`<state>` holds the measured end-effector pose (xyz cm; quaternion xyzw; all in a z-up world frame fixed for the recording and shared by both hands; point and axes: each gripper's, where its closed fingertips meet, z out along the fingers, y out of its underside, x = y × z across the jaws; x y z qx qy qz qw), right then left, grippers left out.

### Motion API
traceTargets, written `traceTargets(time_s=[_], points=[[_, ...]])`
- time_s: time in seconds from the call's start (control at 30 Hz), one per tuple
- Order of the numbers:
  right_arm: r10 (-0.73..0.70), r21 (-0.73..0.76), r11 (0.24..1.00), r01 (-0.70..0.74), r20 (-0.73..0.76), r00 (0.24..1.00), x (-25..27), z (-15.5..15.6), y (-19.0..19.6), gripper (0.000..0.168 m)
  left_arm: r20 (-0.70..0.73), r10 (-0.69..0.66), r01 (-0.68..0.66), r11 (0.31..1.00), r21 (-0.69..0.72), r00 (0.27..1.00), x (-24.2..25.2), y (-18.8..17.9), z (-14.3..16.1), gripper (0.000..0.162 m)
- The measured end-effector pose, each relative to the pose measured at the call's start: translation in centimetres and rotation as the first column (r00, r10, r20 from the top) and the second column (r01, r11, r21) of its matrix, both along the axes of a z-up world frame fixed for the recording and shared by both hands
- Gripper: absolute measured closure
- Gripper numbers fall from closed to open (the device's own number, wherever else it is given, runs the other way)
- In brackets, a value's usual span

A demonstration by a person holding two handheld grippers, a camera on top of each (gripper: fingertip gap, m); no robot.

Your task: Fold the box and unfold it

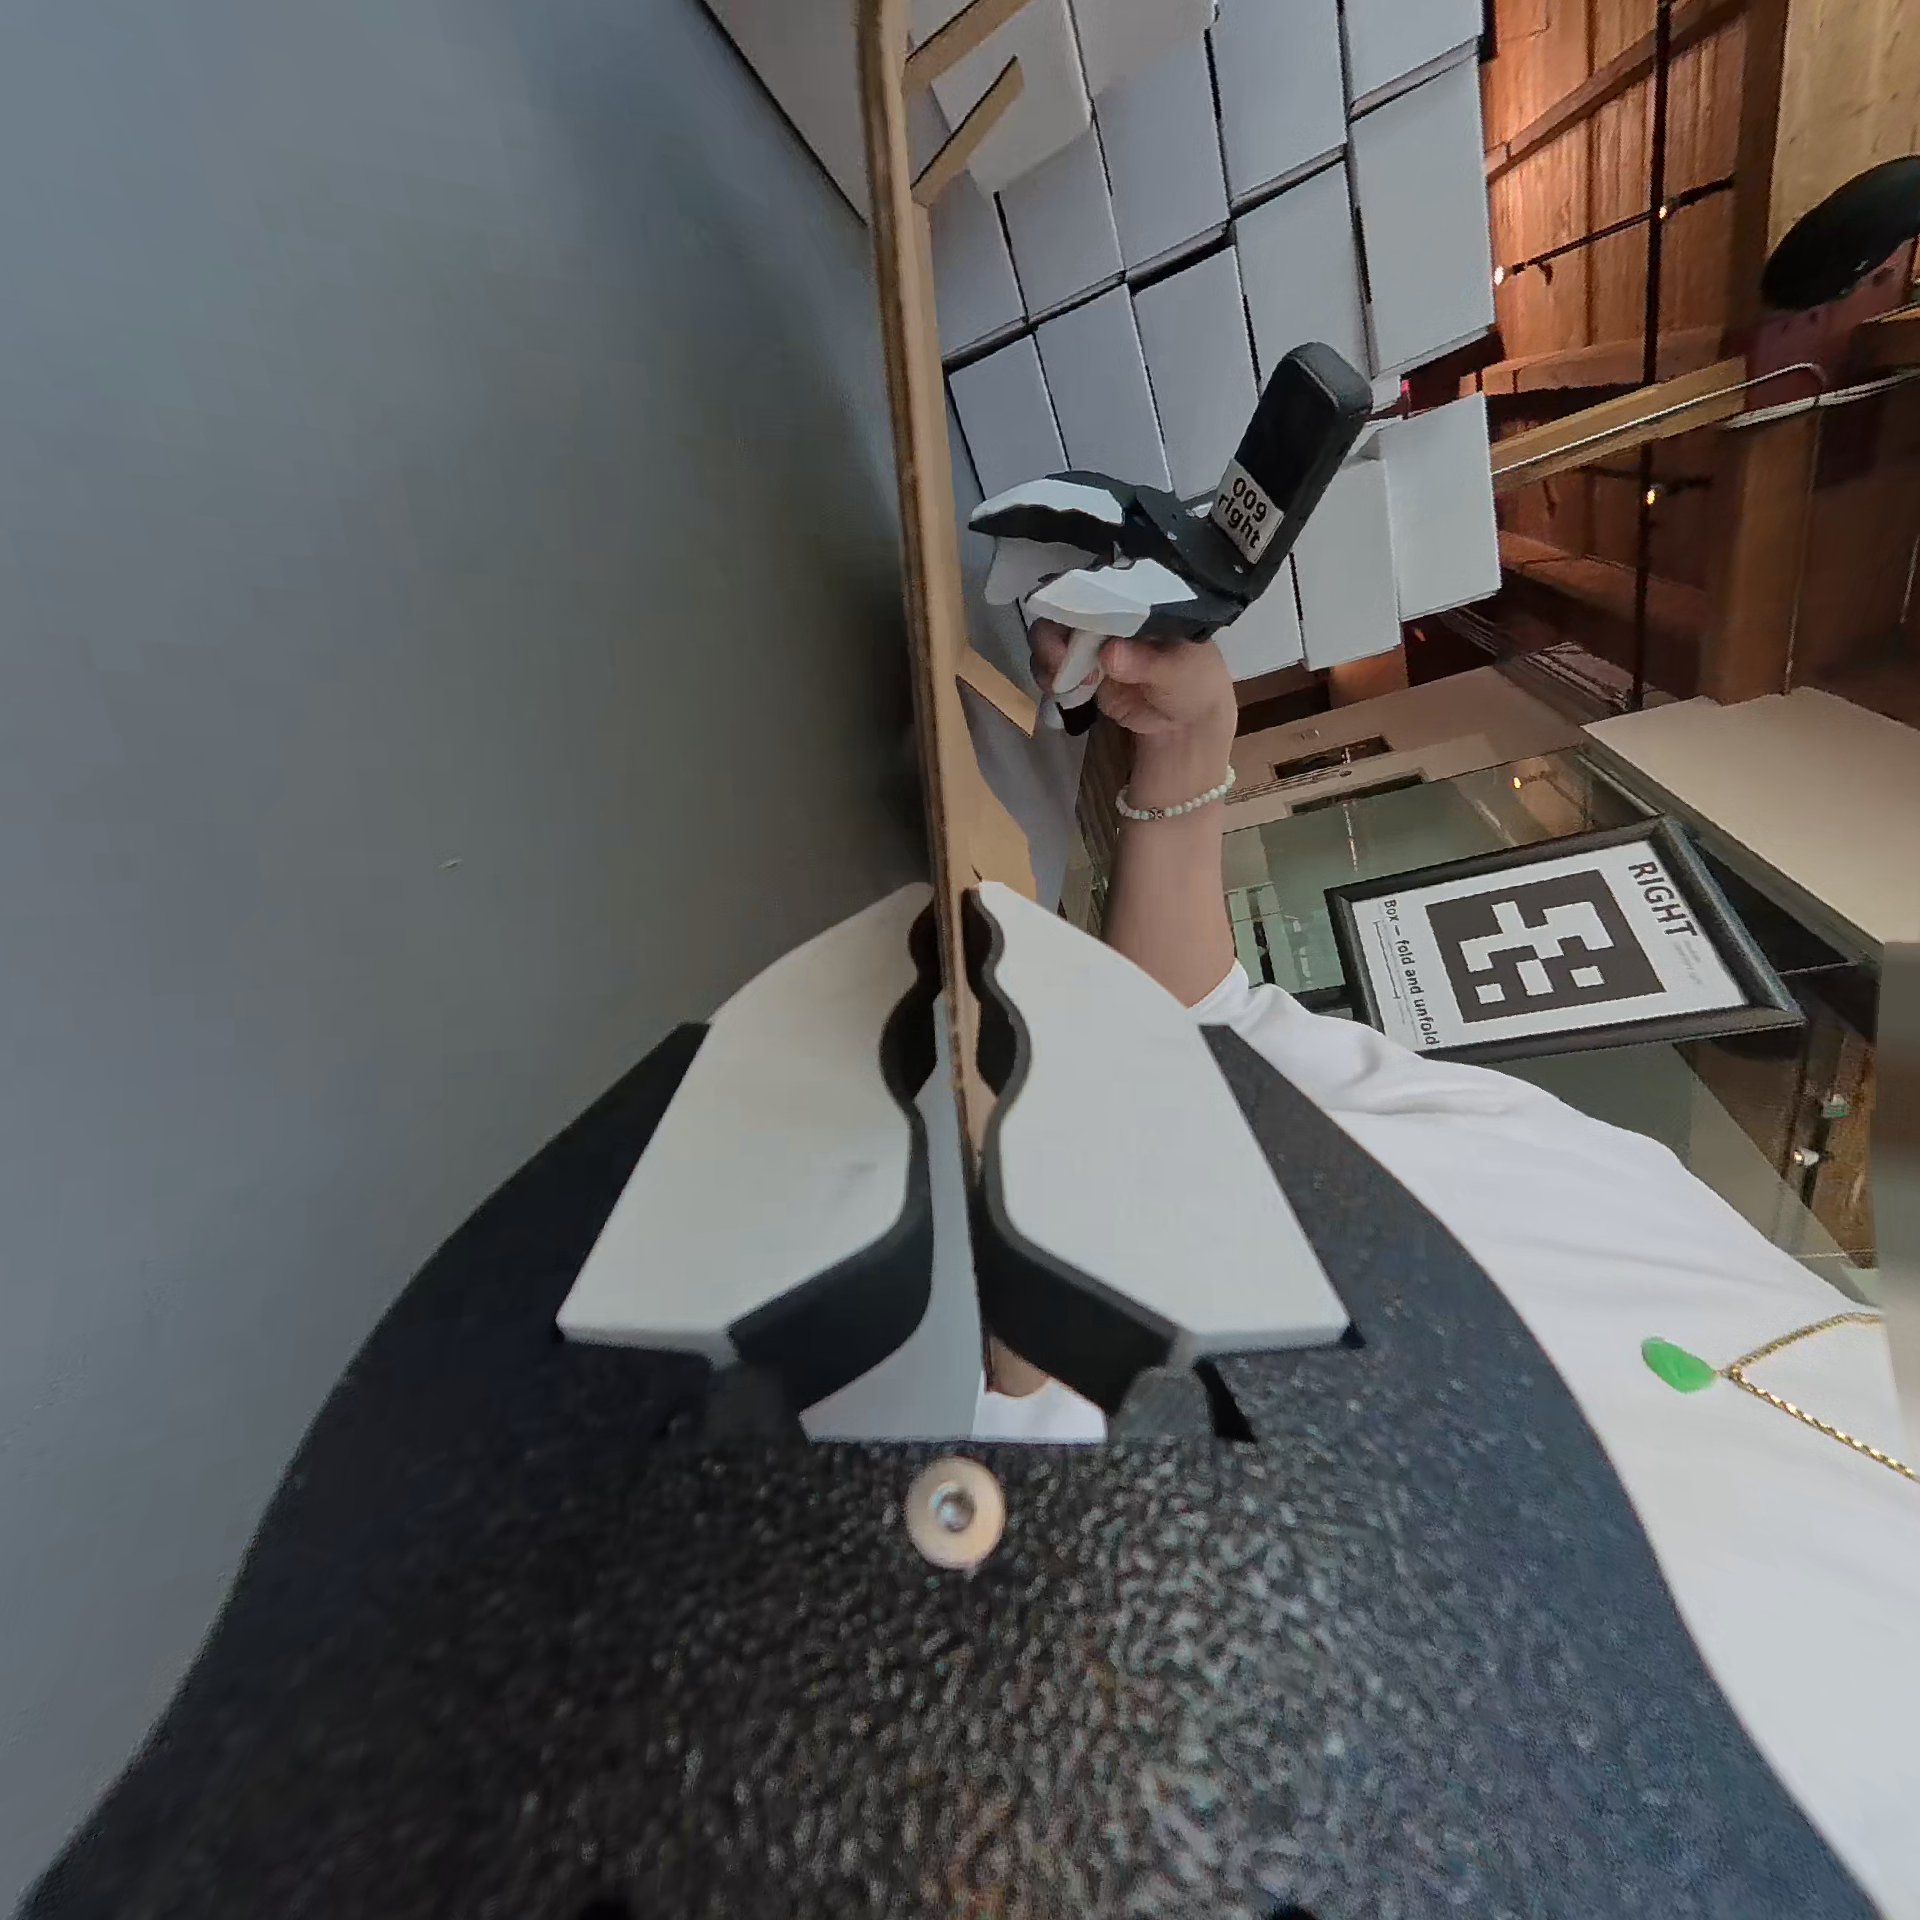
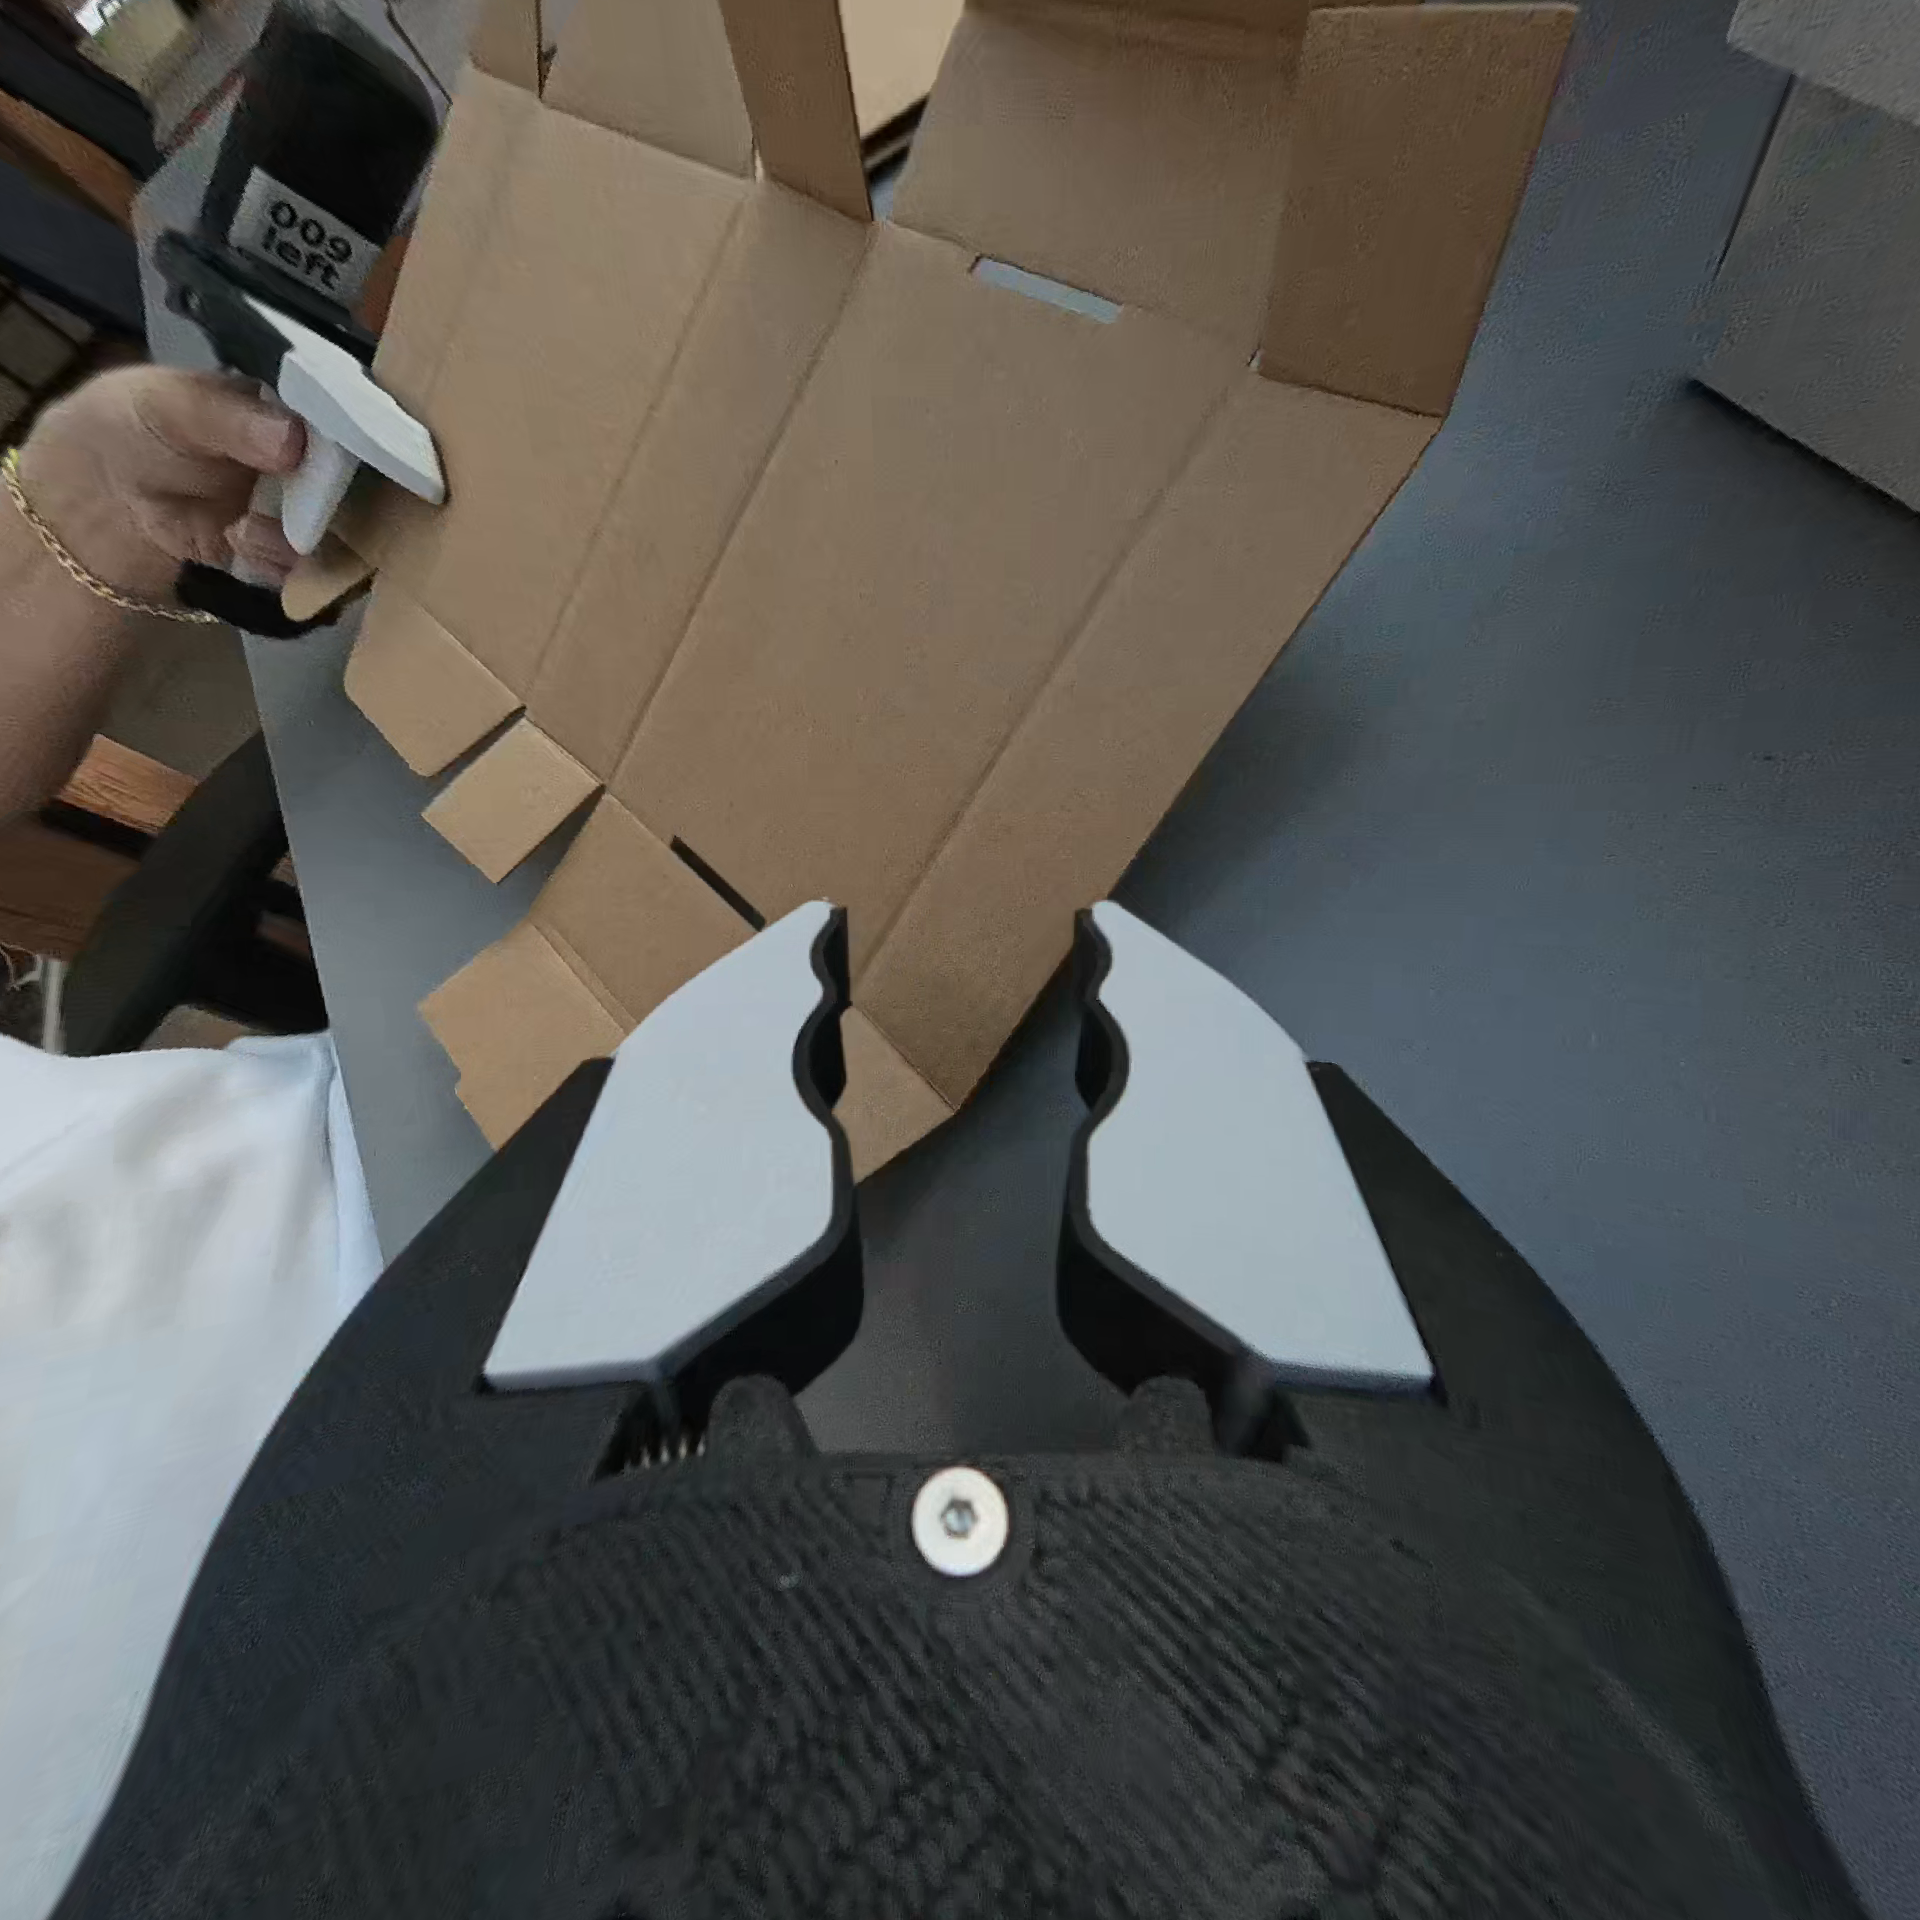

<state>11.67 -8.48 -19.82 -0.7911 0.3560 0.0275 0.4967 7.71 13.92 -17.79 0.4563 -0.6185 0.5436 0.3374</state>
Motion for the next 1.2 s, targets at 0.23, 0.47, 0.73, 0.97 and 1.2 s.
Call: traceTargets(time_s=[0.23, 0.47, 0.73, 0.97, 1.2], points=[[-0.038, 0.187, 0.982, 0.039, -0.008, 0.999, 2.5, 6.2, -0.1, 0.106, 0.153, 0.143, -0.120, 0.981, -0.155, 0.978, 0.2, 3.1, 2.3, 0.160], [0.195, 0.267, 0.953, -0.142, -0.185, 0.963, 0.7, 6.5, 3.8, 0.146, 0.238, 0.148, -0.094, 0.970, -0.226, 0.960, -1.4, 2.8, 3.2, 0.161], [0.294, -0.031, 0.953, -0.300, -0.119, 0.948, 0.3, 5.1, 3.6, 0.166, 0.260, 0.221, -0.211, 0.975, -0.067, 0.940, -1.3, 6.0, 2.2, 0.124], [0.340, -0.548, 0.796, -0.256, 0.055, 0.939, 5.4, 5.1, 3.1, 0.166, 0.595, 0.349, -0.493, 0.865, 0.091, 0.724, -0.1, 11.3, 7.7, 0.123], [0.487, -0.841, 0.538, 0.060, 0.368, 0.792, 9.0, 4.5, 6.8, 0.167, 0.774, 0.243, -0.511, 0.851, 0.119, 0.585, -1.1, 6.2, 11.8, 0.141]])
